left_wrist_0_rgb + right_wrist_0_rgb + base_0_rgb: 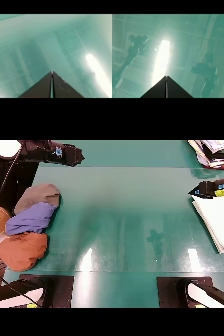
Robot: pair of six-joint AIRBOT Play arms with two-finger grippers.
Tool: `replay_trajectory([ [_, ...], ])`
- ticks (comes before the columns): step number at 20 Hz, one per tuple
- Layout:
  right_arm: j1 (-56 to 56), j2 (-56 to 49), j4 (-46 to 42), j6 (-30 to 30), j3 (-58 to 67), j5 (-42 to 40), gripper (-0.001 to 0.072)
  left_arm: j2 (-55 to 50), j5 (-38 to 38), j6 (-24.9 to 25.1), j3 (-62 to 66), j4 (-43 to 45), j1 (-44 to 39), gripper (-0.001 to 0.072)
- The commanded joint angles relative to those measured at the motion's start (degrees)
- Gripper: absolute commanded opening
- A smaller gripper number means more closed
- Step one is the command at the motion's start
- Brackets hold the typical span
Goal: Fold the shirts.
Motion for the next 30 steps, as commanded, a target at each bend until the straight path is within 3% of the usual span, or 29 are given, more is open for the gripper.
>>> replay_trajectory([
  [1, 0.1, 0.0, 0.0, 0.0, 0.0, 0.1, 0.0018, 0.0, 0.5, 0.3, 0.0, 9.6, 0.2, 0.0392],
  [2, 0.1, 0.0, 0.0, 0.0, 0.0, 0.0, 0.0018, 0.0, -0.3, -0.4, 0.0, 16.9, 0.2, 0.0591],
  [3, 0.1, 0.0, 0.0, 0.0, 0.0, 0.1, 0.0018, 0.0, -1.2, -1.9, -0.1, 23.6, 0.2, 0.0544],
  [4, 0.1, 0.0, 0.0, 0.0, 0.0, 0.1, 0.0018, 0.0, -1.4, -3.6, -1.0, 30.5, 0.2, 0.0546],
  [6, 0.1, 0.0, 0.1, 0.0, 0.0, 0.0, 0.0018, -0.6, -1.0, -5.9, -4.4, 35.7, 2.9, 0.0546],
  [13, 0.1, 0.0, 0.4, 0.1, 0.0, 0.1, 0.0018, -11.2, 1.5, -9.2, -15.9, 34.6, 17.6, 0.0546],
  [20, 0.1, 0.0, 0.4, 0.1, 0.0, -0.4, 0.0018, -16.8, 1.8, -9.3, -15.9, 34.0, 20.2, 0.0541],
  [21, 0.1, 0.0, 0.4, 0.1, 0.0, -0.4, 0.0018, -16.5, 1.3, -9.3, -15.9, 33.8, 20.2, 0.0367],
  [22, 0.1, 0.0, 0.4, 0.1, 0.0, -0.5, 0.0018, -15.6, 1.2, -9.1, -15.8, 33.8, 20.2, 0.0052],
  [25, 0.1, 0.0, 0.4, 0.0, 0.0, -0.5, 0.0018, -12.2, 0.5, -9.1, -13.8, 33.9, 20.2, 0.0027],
  [30, 0.1, 0.0, 1.9, 0.1, 5.5, -0.5, 0.0018, -0.8, -6.6, -8.5, 1.4, 32.8, 19.4, 0.0027],
])
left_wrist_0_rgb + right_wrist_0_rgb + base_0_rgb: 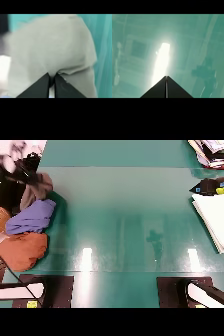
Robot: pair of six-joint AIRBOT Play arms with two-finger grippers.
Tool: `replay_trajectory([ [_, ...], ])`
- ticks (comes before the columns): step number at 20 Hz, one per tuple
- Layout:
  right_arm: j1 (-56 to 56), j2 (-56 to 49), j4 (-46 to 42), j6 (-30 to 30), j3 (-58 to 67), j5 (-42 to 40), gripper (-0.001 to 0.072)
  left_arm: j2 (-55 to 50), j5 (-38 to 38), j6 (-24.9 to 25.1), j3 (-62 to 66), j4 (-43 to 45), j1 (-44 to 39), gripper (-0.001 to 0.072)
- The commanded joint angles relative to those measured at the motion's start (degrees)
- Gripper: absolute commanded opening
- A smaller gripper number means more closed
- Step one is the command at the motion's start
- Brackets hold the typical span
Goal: Fold the shirts.
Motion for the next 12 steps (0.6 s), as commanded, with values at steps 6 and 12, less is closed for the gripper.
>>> replay_trajectory([
  [6, 0.0, 0.0, 2.8, 0.0, 17.0, -1.7, 0.0018, 19.1, -12.7, 3.9, 17.9, -5.5, -13.6, 0.0026],
  [12, 0.0, 0.0, 2.8, 0.0, 24.5, -1.3, 0.0018, 15.5, -18.3, 3.9, 7.5, -10.9, -40.3, 0.0028],
])
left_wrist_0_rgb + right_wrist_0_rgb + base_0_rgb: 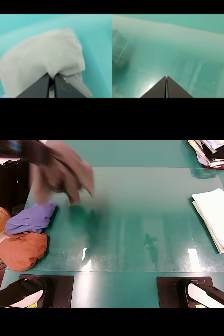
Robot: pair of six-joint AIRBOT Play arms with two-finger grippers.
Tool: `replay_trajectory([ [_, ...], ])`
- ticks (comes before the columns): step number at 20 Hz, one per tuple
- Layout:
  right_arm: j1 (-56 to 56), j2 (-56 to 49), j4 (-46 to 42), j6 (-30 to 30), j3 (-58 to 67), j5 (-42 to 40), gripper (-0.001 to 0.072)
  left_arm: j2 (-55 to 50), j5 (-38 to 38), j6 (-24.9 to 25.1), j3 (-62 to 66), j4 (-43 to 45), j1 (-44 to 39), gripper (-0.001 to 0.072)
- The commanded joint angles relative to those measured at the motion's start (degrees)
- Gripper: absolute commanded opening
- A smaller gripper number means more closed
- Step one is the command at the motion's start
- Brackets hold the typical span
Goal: Fold the shirts.
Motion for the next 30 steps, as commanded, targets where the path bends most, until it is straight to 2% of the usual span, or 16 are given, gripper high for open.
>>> replay_trajectory([
  [1, 0.0, 0.0, 0.1, 0.0, 3.4, 0.5, 0.0018, -2.5, -0.9, 0.5, -7.9, -5.9, -14.0, 0.0028],
  [2, 0.0, 0.0, 0.2, 0.0, 3.5, 0.9, 0.0018, -4.3, 0.5, 0.7, -11.0, -9.3, -16.7, 0.0035],
  [3, 0.0, 0.0, 0.1, 0.0, 3.5, 1.4, 0.0018, -6.0, 2.2, 1.5, -13.4, -13.0, -18.7, 0.0271],
  [4, 0.0, 0.0, 0.1, 0.0, 3.4, 2.0, 0.0018, -7.9, 4.5, 1.5, -15.3, -16.1, -20.3, 0.0554],
  [5, 0.0, 0.0, 0.1, 0.0, 3.4, 2.3, 0.0018, -9.7, 6.4, 1.7, -16.1, -16.9, -21.2, 0.0595],
  [8, 0.0, 0.0, 0.1, 0.0, 3.4, 3.7, 0.0018, -10.9, 9.7, 3.4, -16.0, -11.6, -19.0, 0.0595],
  [11, 0.0, 0.0, 0.1, 0.0, 3.4, 4.2, 0.0018, -11.1, 10.2, 2.6, -16.0, -7.6, -9.9, 0.0595],
  [14, 0.0, 0.0, 0.1, 0.0, 3.4, 4.6, 0.0018, -14.1, 12.6, 2.5, -17.7, -15.7, 1.4, 0.0595],
  [16, 0.0, 0.0, 0.0, 0.0, 3.4, 4.7, 0.0018, -18.5, 13.2, 4.5, -19.3, -23.1, 5.9, 0.0595],
  [21, -0.1, 0.0, -0.1, 0.0, -0.2, 5.9, 0.0019, -31.1, 14.8, 8.4, -19.5, -31.2, 5.9, 0.0595],
  [24, -0.1, 0.0, -0.5, 0.0, -6.8, 7.0, 0.0018, -34.3, 17.3, 10.0, -19.5, -33.2, 4.2, 0.0593],
  [25, -0.1, 0.0, -0.6, 0.0, -9.6, 7.0, 0.0018, -34.8, 18.5, 10.2, -19.5, -33.3, 3.7, 0.0549],
  [27, -0.1, 0.0, -2.2, 0.0, -15.3, 7.0, 0.0018, -35.1, 20.8, 10.3, -19.5, -33.4, 3.0, 0.0359],
  [30, -0.1, 0.0, -6.0, 0.3, -24.5, 7.0, 0.0018, -35.1, 22.1, 10.2, -19.5, -33.4, 3.5, 0.0360],
])
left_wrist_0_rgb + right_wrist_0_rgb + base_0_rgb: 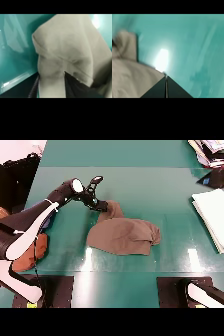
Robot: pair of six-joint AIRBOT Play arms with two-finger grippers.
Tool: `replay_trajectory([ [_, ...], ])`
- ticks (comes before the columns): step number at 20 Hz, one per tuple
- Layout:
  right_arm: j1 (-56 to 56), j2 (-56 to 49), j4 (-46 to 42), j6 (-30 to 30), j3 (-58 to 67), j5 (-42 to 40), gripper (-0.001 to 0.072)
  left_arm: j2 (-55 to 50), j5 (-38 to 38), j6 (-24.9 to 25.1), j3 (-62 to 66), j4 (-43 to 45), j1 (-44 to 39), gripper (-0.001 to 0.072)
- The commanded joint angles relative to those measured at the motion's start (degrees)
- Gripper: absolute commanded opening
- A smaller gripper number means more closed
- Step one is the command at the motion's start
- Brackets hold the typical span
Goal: Fold the shirts.
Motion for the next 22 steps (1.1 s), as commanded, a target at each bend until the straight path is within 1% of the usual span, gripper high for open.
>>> replay_trajectory([
  [1, 0.0, 0.0, -3.5, 0.6, -11.0, 0.2, 0.0018, -0.6, 2.1, 0.3, 0.0, -0.8, 0.5, 0.0179],
  [2, 0.0, 0.0, -3.3, 0.6, -14.4, -0.1, 0.0018, -0.6, 2.0, 0.4, 0.1, -0.8, 1.1, 0.0035],
  [4, 0.1, 0.0, -3.2, 0.6, -21.5, -1.5, 0.0019, -0.6, 0.8, 0.2, 1.2, -0.8, 2.5, 0.0028],
  [5, 0.2, 0.0, -2.6, 0.6, -25.4, -2.1, 0.0081, -0.6, -0.4, 0.2, 2.3, -0.8, 3.2, 0.0028],
  [6, 0.3, 0.0, -2.3, 0.6, -29.0, -2.7, 0.0341, -0.6, -1.8, 0.2, 3.5, -0.8, 3.9, 0.0028],
  [7, 0.3, 0.0, -1.2, 0.7, -32.8, -3.5, 0.0497, -0.6, -3.1, 0.2, 4.9, -0.8, 4.5, 0.0028],
  [8, 0.3, 0.0, 0.4, 0.9, -36.6, -5.3, 0.0478, -0.6, -3.8, 0.2, 6.3, -0.8, 4.8, 0.0028],
  [9, 0.5, 0.0, 3.3, 0.9, -40.0, -7.8, 0.0435, -0.6, -3.9, 0.2, 7.4, -0.7, 4.8, 0.0028],
  [11, 2.1, 0.0, 7.6, 0.9, -45.8, -14.0, 0.0434, -0.6, -4.1, 0.2, 9.1, -0.8, 4.8, 0.0028],
  [14, 6.2, -0.1, 12.3, 0.9, -50.8, -22.0, 0.0429, -0.6, -4.5, 0.2, 9.9, -0.8, 4.8, 0.0028],
  [17, 10.7, -3.2, 15.0, 0.9, -51.6, -26.3, 0.0425, -0.6, -5.0, 0.2, 9.9, -0.8, 4.8, 0.0028],
  [18, 12.0, -4.8, 16.0, 0.7, -51.6, -27.1, 0.0371, -0.6, -5.5, 0.2, 9.9, -0.8, 4.8, 0.0028],
  [20, 13.9, -7.4, 16.9, -0.7, -51.5, -29.4, 0.0083, -0.5, -6.8, 0.1, 10.0, -0.8, 4.8, 0.0027],
  [21, 14.4, -7.9, 16.6, -0.9, -51.2, -30.0, 0.0017, 0.0, -7.3, 0.1, 10.0, -0.4, 4.8, 0.0027],
  [22, 14.3, -7.8, 16.3, -0.9, -50.3, -29.8, 0.0017, 0.8, -7.6, -0.2, 10.3, 0.9, 4.8, 0.0027],
])
